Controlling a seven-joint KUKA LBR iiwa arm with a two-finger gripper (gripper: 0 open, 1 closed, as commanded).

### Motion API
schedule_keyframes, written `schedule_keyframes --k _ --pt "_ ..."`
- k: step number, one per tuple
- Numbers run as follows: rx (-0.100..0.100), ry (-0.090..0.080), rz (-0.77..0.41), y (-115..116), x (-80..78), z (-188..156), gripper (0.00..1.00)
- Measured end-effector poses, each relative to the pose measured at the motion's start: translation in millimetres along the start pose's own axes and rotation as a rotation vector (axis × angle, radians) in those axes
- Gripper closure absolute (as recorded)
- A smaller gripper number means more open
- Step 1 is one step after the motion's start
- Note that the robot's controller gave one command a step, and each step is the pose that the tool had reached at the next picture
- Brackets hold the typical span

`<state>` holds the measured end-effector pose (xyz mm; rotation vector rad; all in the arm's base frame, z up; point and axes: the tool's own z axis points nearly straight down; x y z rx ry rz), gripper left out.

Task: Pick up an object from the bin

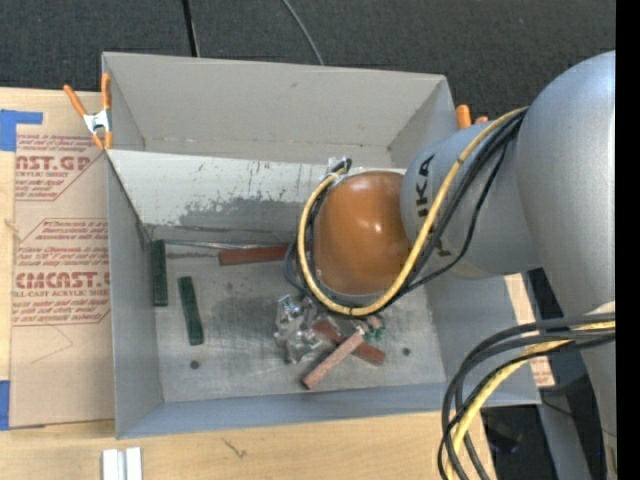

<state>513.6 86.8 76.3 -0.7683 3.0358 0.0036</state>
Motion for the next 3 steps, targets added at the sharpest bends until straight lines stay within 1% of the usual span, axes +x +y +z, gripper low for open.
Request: schedule_keyframes --k 1,2,3 --pt "0.001 0.004 0.001 -1 2.0 2 0.00" --pt "0.001 0.003 0.001 -1 2.1 3 0.00" --pt "-0.004 -0.006 -0.047 -53 7.8 2 0.00"
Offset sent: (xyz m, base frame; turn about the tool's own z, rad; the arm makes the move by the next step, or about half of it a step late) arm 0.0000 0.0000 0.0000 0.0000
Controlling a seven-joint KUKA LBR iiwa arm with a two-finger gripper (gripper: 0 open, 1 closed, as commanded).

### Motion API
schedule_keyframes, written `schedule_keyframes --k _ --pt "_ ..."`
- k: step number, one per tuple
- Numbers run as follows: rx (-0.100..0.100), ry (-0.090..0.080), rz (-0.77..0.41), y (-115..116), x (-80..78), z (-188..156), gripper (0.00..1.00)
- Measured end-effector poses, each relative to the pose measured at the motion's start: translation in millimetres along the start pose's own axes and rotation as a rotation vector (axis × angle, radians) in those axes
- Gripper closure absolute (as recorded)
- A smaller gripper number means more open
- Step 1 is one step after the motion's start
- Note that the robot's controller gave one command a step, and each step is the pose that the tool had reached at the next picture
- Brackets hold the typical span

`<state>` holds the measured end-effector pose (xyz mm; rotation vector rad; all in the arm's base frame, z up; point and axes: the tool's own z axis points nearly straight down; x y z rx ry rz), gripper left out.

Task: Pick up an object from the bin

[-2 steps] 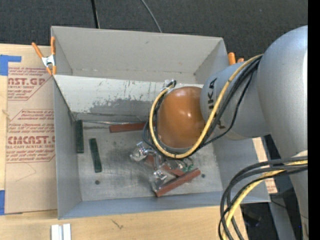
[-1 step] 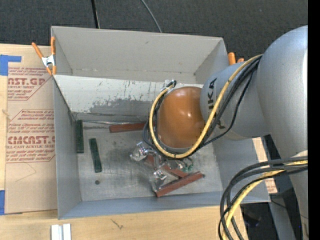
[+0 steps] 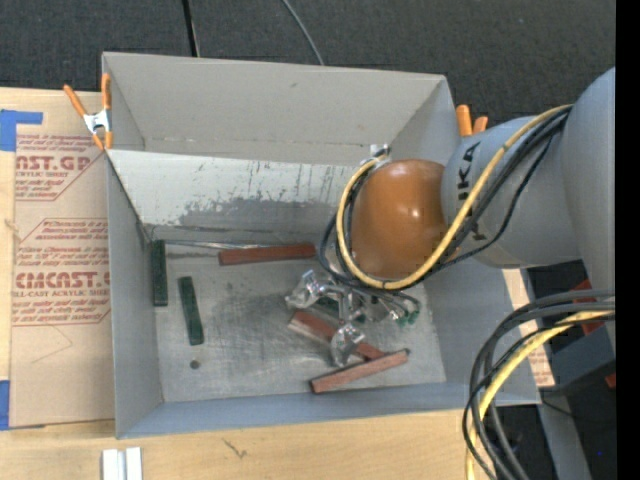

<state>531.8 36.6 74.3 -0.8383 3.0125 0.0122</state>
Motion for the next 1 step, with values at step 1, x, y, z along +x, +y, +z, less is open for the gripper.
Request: schedule_keyframes --k 1 --pt "0.009 0.000 -0.159 -35.8 28.1 -2.6 1.00"
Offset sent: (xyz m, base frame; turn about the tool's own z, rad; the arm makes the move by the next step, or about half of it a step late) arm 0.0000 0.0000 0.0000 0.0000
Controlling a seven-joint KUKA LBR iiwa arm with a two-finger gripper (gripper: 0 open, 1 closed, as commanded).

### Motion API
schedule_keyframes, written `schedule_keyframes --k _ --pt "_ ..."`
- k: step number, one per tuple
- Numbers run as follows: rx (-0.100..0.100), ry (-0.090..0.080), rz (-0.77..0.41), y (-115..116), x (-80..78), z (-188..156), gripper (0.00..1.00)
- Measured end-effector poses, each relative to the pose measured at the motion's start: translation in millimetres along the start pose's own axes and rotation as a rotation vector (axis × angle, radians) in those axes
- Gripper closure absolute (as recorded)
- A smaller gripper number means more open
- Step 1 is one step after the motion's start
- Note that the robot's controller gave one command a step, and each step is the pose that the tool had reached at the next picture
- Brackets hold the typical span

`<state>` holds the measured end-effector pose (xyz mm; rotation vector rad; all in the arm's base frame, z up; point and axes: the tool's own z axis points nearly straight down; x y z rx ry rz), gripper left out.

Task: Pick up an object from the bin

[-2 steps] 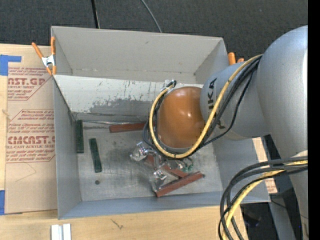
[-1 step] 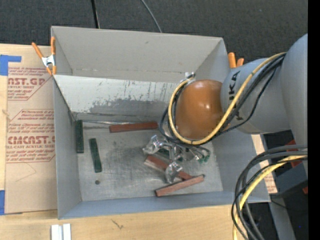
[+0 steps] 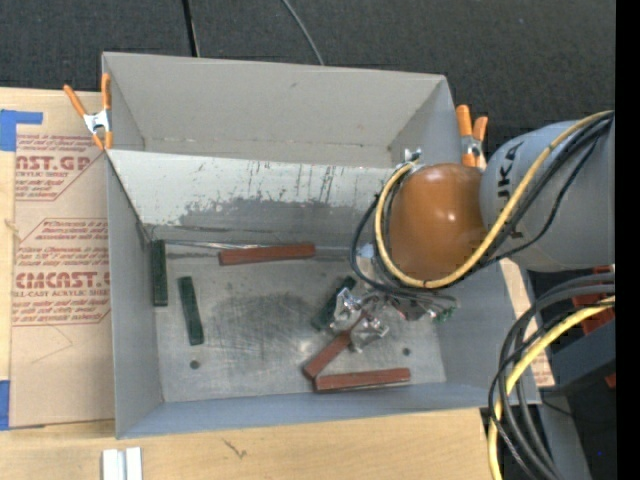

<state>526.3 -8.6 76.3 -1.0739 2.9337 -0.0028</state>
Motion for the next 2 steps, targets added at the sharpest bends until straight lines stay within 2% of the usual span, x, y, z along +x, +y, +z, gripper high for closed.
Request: schedule_keyframes --k 1,2 --pt "0.000 0.000 0.000 0 0.0 0 1.00" --pt "-0.011 0.016 -0.042 -1 -6.1 -160 1.00"
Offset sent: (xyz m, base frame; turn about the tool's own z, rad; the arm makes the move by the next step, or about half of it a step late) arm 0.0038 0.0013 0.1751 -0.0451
